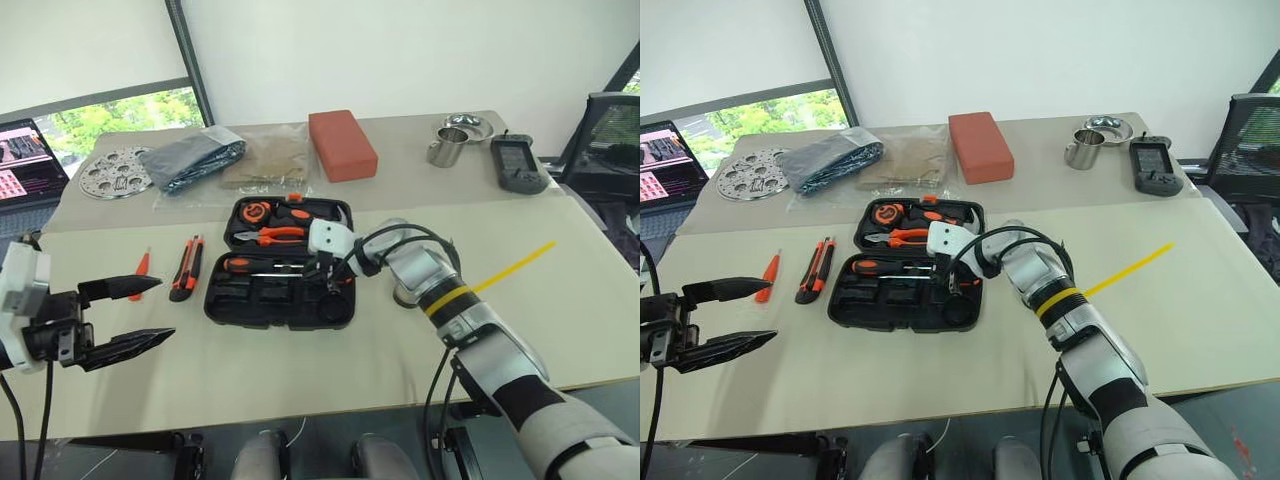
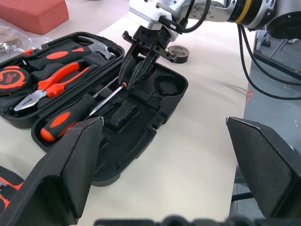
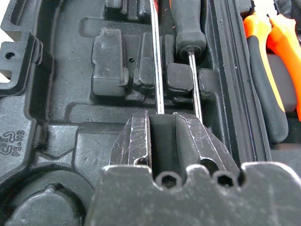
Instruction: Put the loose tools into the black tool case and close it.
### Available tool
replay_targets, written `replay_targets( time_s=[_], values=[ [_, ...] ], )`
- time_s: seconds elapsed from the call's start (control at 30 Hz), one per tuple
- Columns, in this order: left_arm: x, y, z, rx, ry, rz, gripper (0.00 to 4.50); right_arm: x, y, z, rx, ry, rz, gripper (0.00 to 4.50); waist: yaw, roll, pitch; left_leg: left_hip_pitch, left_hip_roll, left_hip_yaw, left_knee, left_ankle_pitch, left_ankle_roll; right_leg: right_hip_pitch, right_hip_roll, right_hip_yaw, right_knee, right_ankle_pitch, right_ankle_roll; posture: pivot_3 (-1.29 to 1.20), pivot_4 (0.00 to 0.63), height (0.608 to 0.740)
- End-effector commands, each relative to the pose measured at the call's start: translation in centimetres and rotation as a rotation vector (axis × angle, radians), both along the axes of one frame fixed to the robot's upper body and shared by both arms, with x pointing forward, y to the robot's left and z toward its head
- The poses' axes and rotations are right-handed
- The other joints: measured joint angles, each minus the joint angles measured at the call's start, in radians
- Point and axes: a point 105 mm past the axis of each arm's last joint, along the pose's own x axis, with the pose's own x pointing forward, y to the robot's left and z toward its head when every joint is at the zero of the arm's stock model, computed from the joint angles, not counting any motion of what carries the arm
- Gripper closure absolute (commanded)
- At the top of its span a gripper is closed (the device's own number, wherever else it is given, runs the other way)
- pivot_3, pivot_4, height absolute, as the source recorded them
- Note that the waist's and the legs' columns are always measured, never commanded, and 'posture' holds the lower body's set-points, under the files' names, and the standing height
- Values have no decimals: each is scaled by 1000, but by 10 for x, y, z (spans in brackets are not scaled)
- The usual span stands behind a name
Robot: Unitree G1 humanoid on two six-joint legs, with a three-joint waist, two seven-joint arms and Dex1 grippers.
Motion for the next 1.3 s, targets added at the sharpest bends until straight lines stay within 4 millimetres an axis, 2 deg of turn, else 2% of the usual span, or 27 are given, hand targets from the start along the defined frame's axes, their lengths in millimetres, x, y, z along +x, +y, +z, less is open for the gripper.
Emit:
replay_targets(
  time_s=[0.03, 0.2, 0.6, 0.67, 0.7, 0.9, 1.0, 1.07, 1.3],
  values=[
    [1, 2, 8, 29, -45, -7, 0, 4, 1, 0, -3, -25, -4, 4061, -1, 0, 0, 0, 0, 0, 0, 0, 0, 0, 0, 0, 0, 0, 0, 0, 150, 740],
    [2, 2, 8, 33, -47, -9, 0, 7, 1, -1, 6, -21, -24, 4061, -1, 0, 0, 1, 1, 1, 0, 0, -1, 0, 0, 0, 0, 0, -1, 0, 150, 740],
    [3, 1, 5, 39, -49, -12, 0, 6, 3, -18, -40, 37, -44, 4061, -6, -1, -1, 3, 4, 3, 0, -1, -2, 0, 1, 0, 0, 1, -3, 0, 150, 740],
    [3, 1, 5, 40, -50, -13, 0, 9, 3, -20, -40, 33, -70, 3056, -6, -2, -1, 3, 4, 3, 0, -1, -2, 0, 1, 0, 0, 1, -3, 0, 150, 740],
    [3, 0, 5, 41, -50, -13, 0, 9, 3, -21, -41, 33, -71, 2903, -7, -2, -1, 4, 5, 4, 0, -1, -2, 0, 1, 0, 1, 1, -4, 0, 150, 740],
    [5, -2, 5, 44, -53, -17, 0, 3, 0, -32, -72, 76, -54, 911, -11, -3, -3, 7, 5, 4, 0, -3, -5, 1, 1, 0, 1, 0, -5, 0, 150, 740],
    [6, -3, 6, 45, -53, -18, 0, 4, 1, -29, -47, 66, -61, 576, -17, -6, -5, 10, 6, 5, 0, -3, -6, 1, 0, 0, 1, 0, -6, 0, 150, 740],
    [7, -3, 6, 47, -53, -19, 0, 6, 5, -18, 13, 61, -75, 41, -23, -7, -6, 10, 6, 5, -1, -4, -6, 1, 0, 0, 1, 0, -7, 0, 150, 740],
    [9, -3, 7, 51, -53, -18, 0, -1, 14, 22, 208, 112, -31, 41, -24, -7, -6, 8, 6, 6, -8, -1, -9, -1, 0, 0, 1, -1, -7, 0, 150, 740]
  ],
)
